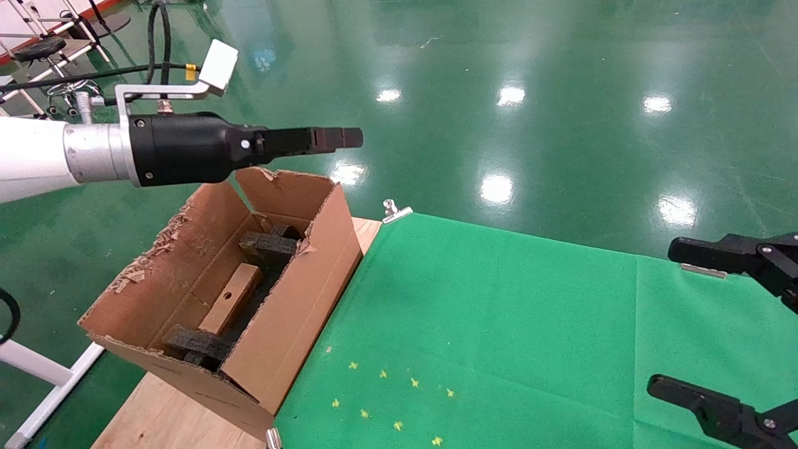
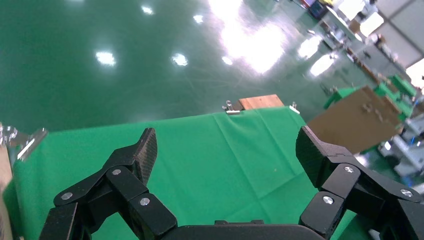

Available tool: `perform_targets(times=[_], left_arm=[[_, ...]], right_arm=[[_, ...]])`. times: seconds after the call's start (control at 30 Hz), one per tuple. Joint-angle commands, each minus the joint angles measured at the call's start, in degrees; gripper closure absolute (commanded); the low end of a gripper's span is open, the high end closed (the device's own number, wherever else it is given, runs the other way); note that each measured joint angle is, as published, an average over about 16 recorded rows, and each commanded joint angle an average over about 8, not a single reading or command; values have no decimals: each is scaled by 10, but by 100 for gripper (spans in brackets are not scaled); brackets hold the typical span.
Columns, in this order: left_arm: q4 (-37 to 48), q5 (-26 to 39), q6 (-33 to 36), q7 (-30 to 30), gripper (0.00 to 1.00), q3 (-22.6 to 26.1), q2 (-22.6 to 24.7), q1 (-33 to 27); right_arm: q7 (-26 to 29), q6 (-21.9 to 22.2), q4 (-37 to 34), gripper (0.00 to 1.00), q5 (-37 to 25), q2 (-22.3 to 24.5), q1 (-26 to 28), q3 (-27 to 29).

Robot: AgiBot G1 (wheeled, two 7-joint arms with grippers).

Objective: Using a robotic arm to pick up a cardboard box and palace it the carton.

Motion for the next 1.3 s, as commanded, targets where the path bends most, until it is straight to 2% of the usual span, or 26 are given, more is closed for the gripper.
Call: perform_targets(times=[0.03,1.3], left_arm=[[-25,-14,-2,11,0,-5,-3,17],[-492,-271,-31,226,0,-98,-65,343]], right_arm=[[0,0,0,0,0,0,0,0],[0,0,0,0,0,0,0,0]])
